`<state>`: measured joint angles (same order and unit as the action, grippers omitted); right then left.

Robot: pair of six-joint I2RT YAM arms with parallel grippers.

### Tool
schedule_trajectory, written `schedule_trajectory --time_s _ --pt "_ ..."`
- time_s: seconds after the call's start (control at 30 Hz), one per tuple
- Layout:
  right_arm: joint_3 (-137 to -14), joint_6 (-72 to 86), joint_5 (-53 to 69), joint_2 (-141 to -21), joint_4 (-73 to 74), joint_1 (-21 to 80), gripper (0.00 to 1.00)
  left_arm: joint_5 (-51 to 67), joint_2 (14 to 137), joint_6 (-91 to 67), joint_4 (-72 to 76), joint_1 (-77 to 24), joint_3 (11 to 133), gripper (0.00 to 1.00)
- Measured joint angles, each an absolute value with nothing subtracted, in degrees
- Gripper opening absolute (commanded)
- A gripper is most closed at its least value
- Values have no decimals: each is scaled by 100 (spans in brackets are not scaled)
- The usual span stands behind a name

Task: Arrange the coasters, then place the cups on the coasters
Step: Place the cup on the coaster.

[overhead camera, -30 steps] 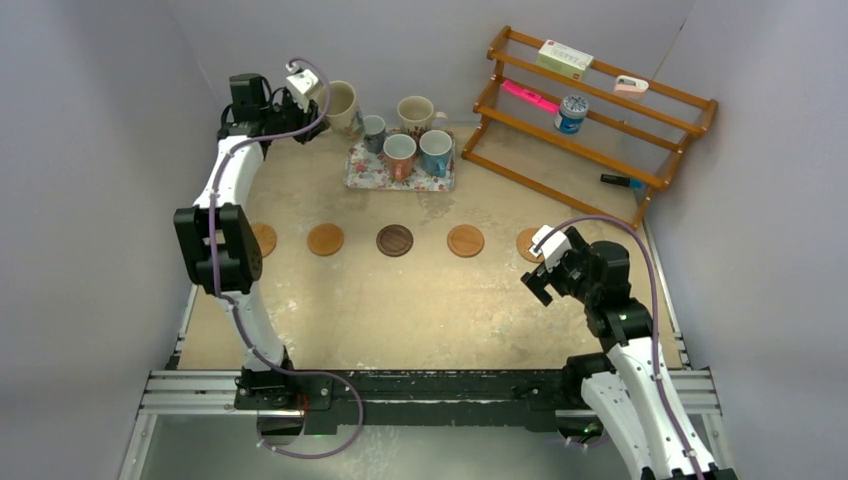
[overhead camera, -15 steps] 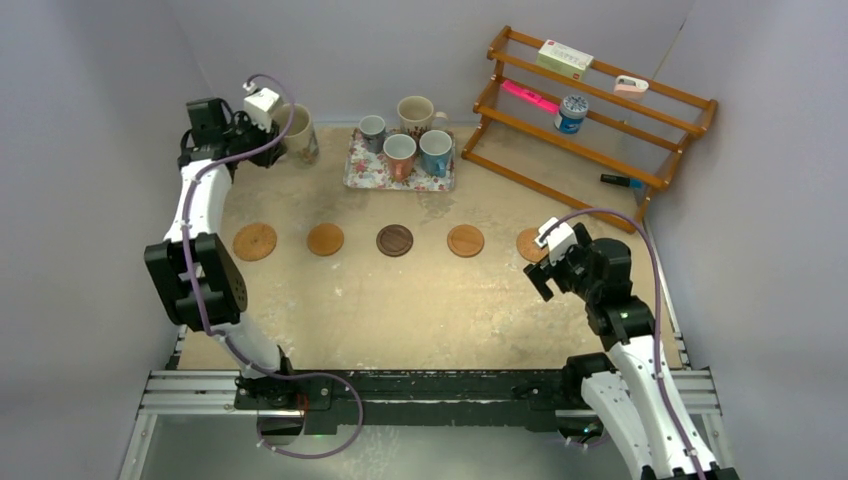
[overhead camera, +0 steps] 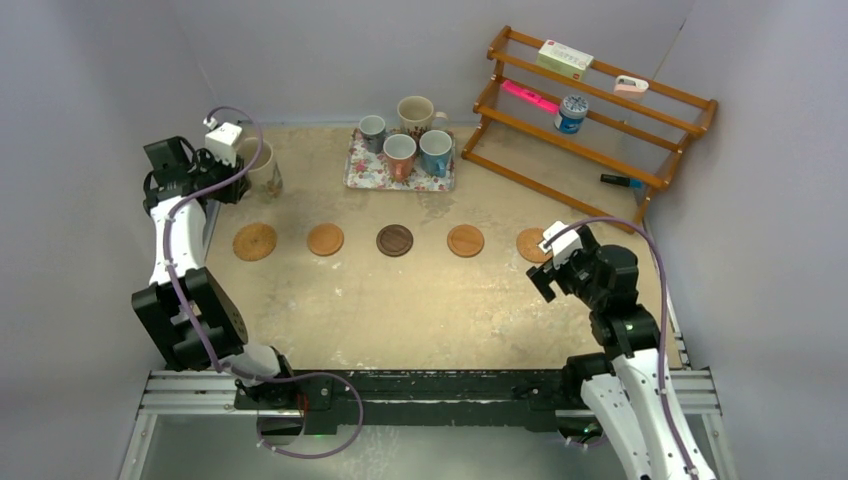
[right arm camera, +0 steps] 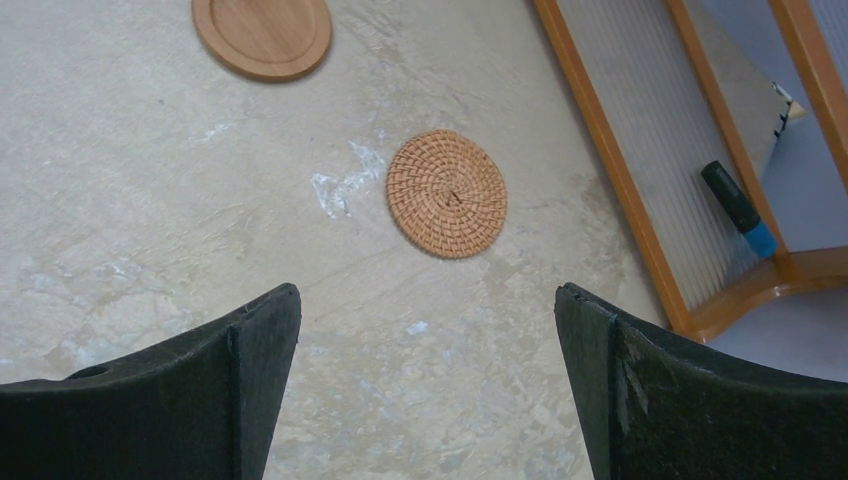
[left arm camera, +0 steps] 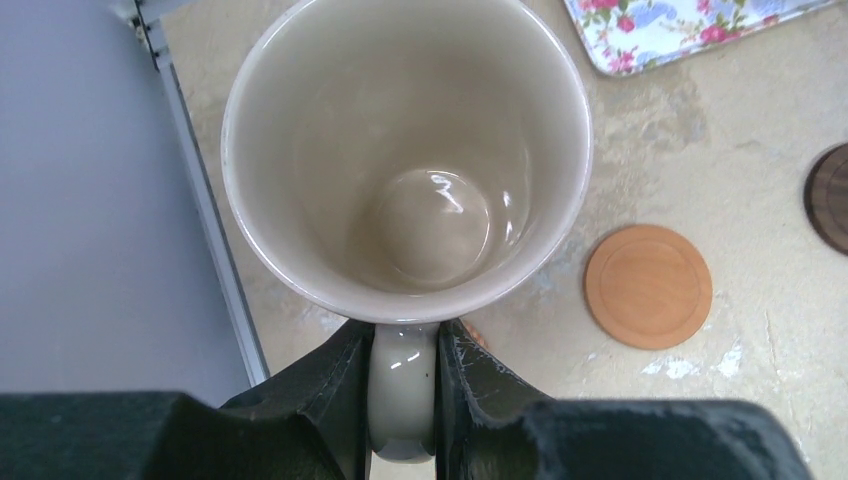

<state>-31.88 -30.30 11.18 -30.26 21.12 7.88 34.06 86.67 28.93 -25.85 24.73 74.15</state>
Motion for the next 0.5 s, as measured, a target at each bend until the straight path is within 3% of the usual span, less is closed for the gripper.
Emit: schedule_trajectory --time_s 0.5 --pt "-2705 -3498 1977 -4099 1024 788 99 3107 7940 3459 -2969 2598 6379 0"
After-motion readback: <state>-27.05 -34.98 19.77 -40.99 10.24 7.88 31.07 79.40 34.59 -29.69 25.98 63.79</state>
